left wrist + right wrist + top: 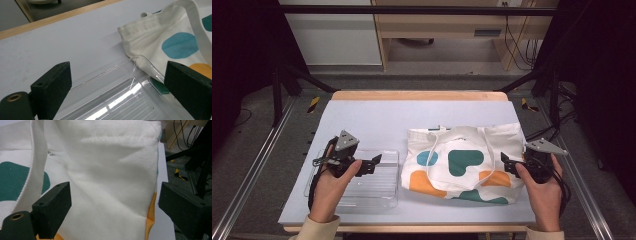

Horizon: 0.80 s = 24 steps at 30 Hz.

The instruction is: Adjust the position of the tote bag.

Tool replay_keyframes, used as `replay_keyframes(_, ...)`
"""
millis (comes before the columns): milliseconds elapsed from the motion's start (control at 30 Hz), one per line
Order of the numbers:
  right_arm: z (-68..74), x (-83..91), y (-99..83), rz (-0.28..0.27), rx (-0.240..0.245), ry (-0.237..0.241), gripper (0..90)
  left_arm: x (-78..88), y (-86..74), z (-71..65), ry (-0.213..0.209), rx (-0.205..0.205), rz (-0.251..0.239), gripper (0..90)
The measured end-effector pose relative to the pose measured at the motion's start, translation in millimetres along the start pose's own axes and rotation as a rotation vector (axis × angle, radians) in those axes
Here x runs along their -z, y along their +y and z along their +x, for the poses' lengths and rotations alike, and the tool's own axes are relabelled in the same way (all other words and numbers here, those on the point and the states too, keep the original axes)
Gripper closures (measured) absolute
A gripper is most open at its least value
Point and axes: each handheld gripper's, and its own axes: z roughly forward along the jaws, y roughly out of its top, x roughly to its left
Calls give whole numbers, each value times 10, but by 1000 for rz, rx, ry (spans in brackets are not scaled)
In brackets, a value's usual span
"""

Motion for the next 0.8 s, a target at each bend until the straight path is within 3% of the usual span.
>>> replay_keyframes(200, -9, -11, -19, 13, 1, 9, 103, 43, 12, 30, 1, 2, -3, 71)
replay_keyframes(500, -9, -24, -42, 31, 6, 19, 114, 30, 8, 10, -13, -33, 35, 69)
replay_keyframes(800, -33, -4, 69, 26, 23, 36, 159, 64, 19, -4, -15, -53, 39, 70)
